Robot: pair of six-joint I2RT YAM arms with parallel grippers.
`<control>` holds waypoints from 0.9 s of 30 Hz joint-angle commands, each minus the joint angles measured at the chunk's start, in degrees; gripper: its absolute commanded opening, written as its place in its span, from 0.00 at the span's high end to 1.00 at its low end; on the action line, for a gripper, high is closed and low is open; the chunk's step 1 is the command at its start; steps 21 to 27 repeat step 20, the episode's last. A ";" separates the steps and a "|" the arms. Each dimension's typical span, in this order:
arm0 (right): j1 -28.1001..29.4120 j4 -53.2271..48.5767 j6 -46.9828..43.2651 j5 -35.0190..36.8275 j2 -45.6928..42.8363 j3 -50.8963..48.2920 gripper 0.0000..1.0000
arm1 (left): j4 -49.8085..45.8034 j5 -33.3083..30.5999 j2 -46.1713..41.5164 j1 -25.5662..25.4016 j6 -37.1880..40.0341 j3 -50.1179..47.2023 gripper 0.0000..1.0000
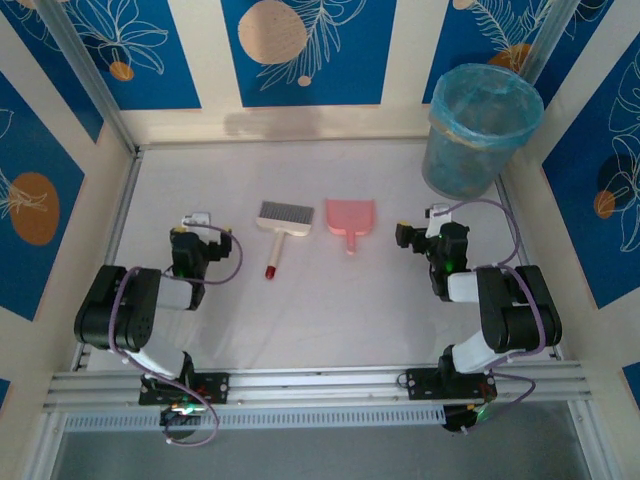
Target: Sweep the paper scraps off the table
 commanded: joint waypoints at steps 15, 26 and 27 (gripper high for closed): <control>-1.36 -1.47 0.89 -4.37 0.43 1.75 0.01 | -1.52 3.15 -0.35 0.43 0.13 1.22 0.00; -1.39 -1.47 0.87 -4.36 0.43 1.80 0.01 | -0.54 3.27 -0.61 0.47 0.39 0.62 0.00; -1.39 -1.47 0.87 -4.36 0.43 1.80 0.01 | -0.54 3.27 -0.61 0.47 0.39 0.62 0.00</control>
